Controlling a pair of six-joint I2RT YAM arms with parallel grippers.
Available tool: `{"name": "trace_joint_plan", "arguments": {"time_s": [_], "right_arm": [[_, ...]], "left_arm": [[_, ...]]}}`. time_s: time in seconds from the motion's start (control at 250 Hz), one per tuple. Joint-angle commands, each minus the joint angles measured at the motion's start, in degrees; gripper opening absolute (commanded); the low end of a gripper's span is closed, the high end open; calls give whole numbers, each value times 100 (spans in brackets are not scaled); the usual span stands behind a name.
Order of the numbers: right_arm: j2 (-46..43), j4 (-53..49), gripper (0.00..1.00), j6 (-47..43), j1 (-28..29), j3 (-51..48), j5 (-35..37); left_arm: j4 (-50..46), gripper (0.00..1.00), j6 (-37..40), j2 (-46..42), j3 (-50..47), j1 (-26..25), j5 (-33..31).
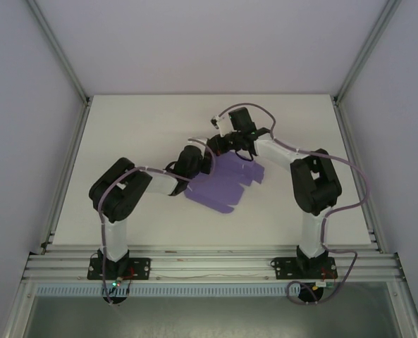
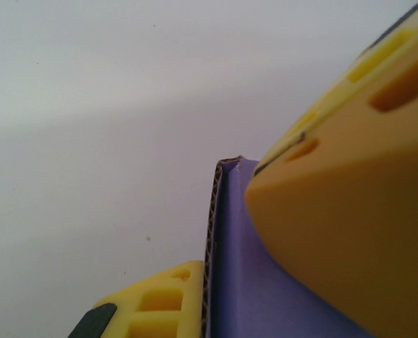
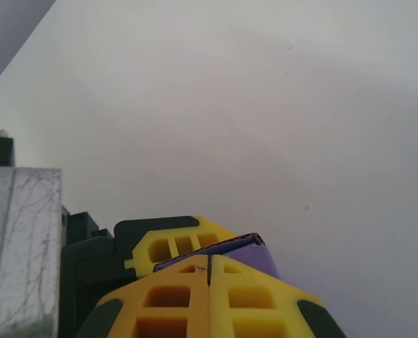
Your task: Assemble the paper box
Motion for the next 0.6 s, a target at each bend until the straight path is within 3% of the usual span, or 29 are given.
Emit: {"name": "trace_joint_plan", "arguments": {"time_s": [0.0,0.124,0.252,0.42,0.468,0.5,0.544,0.596], "right_arm": [[263,-862,0,297,115,-412,215],[134,-589,0,616,136,-652,440],[20,-363,0,795,158,-885,633],[-25,-308,0,885,170,-896,673],[-36,-325,0,875,166,-865,669],[-53,-327,0,884,165,-846,683],[-72,-360,0,896,170,-807,683],[-98,-385,0,917,166,-778,687]], "left_arm": [[-622,0,-155,397,309,-72,-1652],[-1135,0,-192,623,431,-288,-2706],[-1260,0,-345,660,308,-322,-3052],[-1004,0,-162,364,44,-322,-2545],[-1018,28,-183,260,6,-331,-2408],[-1010,39,-156,179,-35,-326,-2282],[-909,49,-136,49,-140,-331,-2123],[-808,51,-159,-98,-271,-331,-1940]]}}
